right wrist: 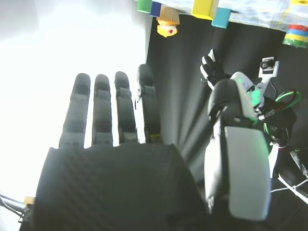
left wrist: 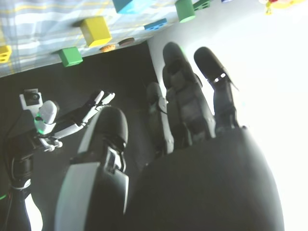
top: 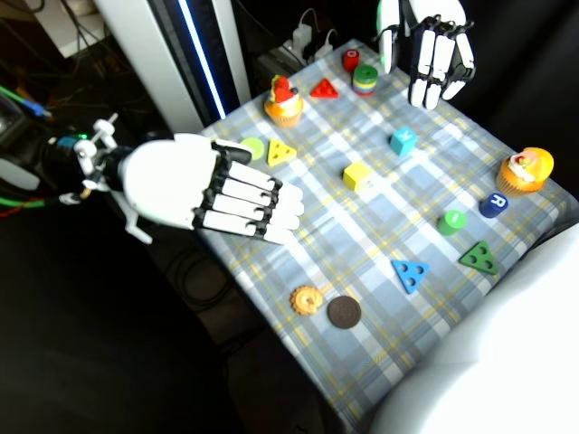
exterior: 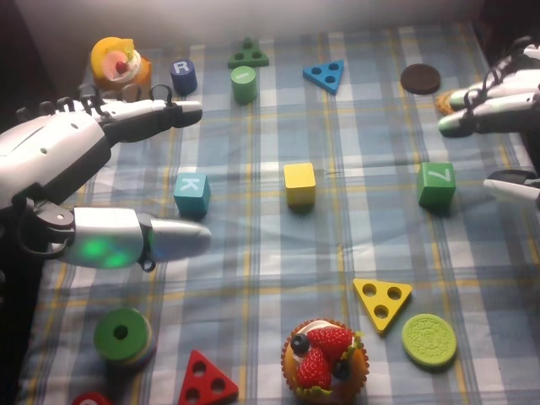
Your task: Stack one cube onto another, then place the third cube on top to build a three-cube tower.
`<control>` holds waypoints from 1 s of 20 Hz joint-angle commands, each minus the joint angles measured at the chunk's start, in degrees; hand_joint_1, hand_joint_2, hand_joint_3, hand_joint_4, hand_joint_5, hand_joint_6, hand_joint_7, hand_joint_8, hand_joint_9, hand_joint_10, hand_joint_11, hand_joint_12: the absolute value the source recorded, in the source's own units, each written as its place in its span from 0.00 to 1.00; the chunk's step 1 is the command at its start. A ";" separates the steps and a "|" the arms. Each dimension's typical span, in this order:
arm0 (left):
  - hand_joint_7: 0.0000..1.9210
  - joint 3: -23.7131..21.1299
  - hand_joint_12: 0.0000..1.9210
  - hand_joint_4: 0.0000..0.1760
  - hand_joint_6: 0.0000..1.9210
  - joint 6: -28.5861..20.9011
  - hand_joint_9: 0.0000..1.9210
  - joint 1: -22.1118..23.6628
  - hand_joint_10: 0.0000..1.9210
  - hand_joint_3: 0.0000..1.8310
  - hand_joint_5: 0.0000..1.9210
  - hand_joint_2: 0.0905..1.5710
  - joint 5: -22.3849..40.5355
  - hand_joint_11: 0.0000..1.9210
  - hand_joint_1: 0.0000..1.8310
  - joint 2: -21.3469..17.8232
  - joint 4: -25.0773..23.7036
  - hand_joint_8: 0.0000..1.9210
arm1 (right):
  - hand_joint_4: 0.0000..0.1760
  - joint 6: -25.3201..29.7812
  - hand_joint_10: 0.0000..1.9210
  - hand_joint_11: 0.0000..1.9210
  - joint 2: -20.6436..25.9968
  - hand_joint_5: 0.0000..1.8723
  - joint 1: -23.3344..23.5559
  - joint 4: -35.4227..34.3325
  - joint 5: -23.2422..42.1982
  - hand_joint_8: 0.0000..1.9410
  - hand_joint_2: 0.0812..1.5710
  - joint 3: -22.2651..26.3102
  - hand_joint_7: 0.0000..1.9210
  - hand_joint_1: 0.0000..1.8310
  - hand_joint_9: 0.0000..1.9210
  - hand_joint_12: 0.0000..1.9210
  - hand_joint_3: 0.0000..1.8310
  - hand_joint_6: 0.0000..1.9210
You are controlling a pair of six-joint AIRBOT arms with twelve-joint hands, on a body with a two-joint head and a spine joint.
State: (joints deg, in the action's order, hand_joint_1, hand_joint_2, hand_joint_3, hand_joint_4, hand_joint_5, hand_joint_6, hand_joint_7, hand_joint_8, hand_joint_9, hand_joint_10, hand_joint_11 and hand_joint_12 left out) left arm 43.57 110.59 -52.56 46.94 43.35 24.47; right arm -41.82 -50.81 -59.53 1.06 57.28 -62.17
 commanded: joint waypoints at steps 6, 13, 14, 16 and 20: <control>0.12 1.25 0.17 1.00 0.00 19.49 0.12 3.33 0.00 0.00 0.14 0.51 2.96 0.02 0.31 3.16 6.11 0.00 | 0.00 0.75 0.00 0.00 0.00 0.35 0.87 -0.76 6.88 0.00 0.79 -0.20 0.29 0.42 0.25 0.55 0.00 0.00; 0.15 8.81 0.18 1.00 0.01 31.95 0.15 8.25 0.00 0.01 0.23 0.53 -6.49 0.03 0.37 9.00 15.54 0.00 | 0.00 1.00 0.00 0.00 0.00 0.35 0.98 -0.25 6.88 0.00 0.80 -0.21 0.28 0.41 0.25 0.54 0.00 0.00; 0.18 10.10 0.19 1.00 0.00 34.61 0.16 9.03 0.00 0.00 0.29 0.53 -8.07 0.04 0.41 10.23 17.19 0.00 | 0.00 1.05 0.00 0.01 0.00 0.35 0.98 -0.24 6.82 0.00 0.80 -0.21 0.28 0.42 0.26 0.54 0.00 0.00; 0.19 11.79 0.19 1.00 0.00 38.52 0.17 10.04 0.00 0.00 0.32 0.55 -9.91 0.04 0.42 11.66 19.63 0.00 | 0.00 1.05 0.00 0.01 0.00 0.35 0.98 -0.17 6.76 0.00 0.80 -0.21 0.28 0.41 0.26 0.54 0.00 0.00; 0.24 13.51 0.19 1.00 0.00 40.52 0.19 10.98 0.00 0.00 0.39 0.58 -11.58 0.05 0.45 12.81 21.63 0.00 | 0.00 1.05 0.00 0.01 -0.08 0.35 1.07 0.05 6.73 0.00 0.81 -0.20 0.29 0.40 0.26 0.54 0.00 0.00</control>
State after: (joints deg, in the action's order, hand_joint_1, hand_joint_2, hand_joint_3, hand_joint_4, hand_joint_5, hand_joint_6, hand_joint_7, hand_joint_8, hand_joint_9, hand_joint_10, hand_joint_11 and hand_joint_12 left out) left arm 56.93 151.04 -42.37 30.79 55.90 47.68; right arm -41.01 -50.81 -59.40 2.00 57.14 -62.17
